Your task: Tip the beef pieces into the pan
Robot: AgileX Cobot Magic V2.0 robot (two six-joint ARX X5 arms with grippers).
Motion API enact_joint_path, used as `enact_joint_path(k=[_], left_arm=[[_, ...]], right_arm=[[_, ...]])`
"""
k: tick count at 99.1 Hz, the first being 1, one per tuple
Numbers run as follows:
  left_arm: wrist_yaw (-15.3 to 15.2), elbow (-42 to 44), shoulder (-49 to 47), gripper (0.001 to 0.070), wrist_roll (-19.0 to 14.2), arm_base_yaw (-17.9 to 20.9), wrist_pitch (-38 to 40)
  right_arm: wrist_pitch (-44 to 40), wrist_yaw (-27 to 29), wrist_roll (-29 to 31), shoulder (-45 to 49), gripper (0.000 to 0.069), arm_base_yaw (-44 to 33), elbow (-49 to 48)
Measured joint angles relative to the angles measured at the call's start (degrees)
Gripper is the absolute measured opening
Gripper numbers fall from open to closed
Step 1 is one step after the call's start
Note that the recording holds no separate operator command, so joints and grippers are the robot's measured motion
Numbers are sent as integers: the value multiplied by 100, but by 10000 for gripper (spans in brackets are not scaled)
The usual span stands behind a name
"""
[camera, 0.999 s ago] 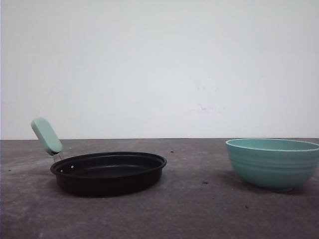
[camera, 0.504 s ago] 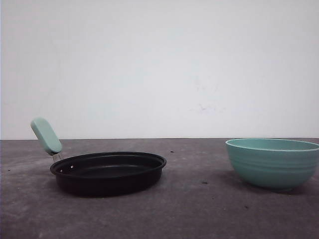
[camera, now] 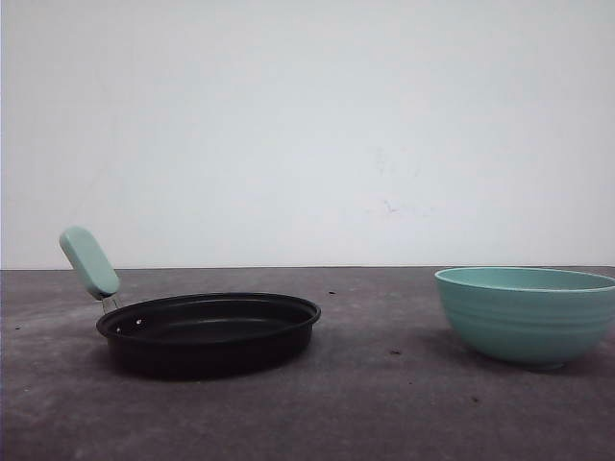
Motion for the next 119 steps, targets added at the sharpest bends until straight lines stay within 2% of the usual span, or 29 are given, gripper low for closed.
enact_joint_path(k=[11,27,34,42,48,55,63,71,80,88,95,101,106,119], left_arm=[[9,922,855,18,94,0,7],[39,1945,1764,18,125,0,258],[275,2087,1961,18,59,0,474],[741,2100,2087,33,-111,0,514],[1126,2100,2179,73,-223,0,435],[1493,2100,2284,169,-282,0,229],[1707,2100,2385,304,-280,0,-155],[1786,2100,2448,411,-168,-44,-621],[1816,2100,2487,501,168,-120,-1106],[2039,2100,2559,582,503,-201,-1329],[2229,2100,2618,614,660,-269,-1375],[2243,2100,2627,624,730,-295,-1429],[2186,2100,2636,628,745,-295,-1473],[1775,2092,2782,630,590,-299,-1381]], right_arm=[[-483,-70,0,785,10,0,846],[-726,-509,-20,1637,10,0,1834],[-732,-658,-22,1825,10,0,2083],[-743,-868,-22,1930,19,0,2205],[-811,-990,-28,1950,89,0,2238],[-914,-1062,-35,1950,266,0,2240],[-1154,-1080,-35,1958,452,0,2240],[-1453,-1080,-46,1976,547,0,2240],[-1768,-1080,-70,2033,616,0,2240],[-2031,-1080,-129,2131,657,0,2240],[-2175,-1080,-170,2205,673,0,2240],[-2258,-1078,-190,2264,679,0,2240],[-2291,-1049,-197,2308,681,0,2240],[-2428,-1032,-210,2409,681,0,2240]])
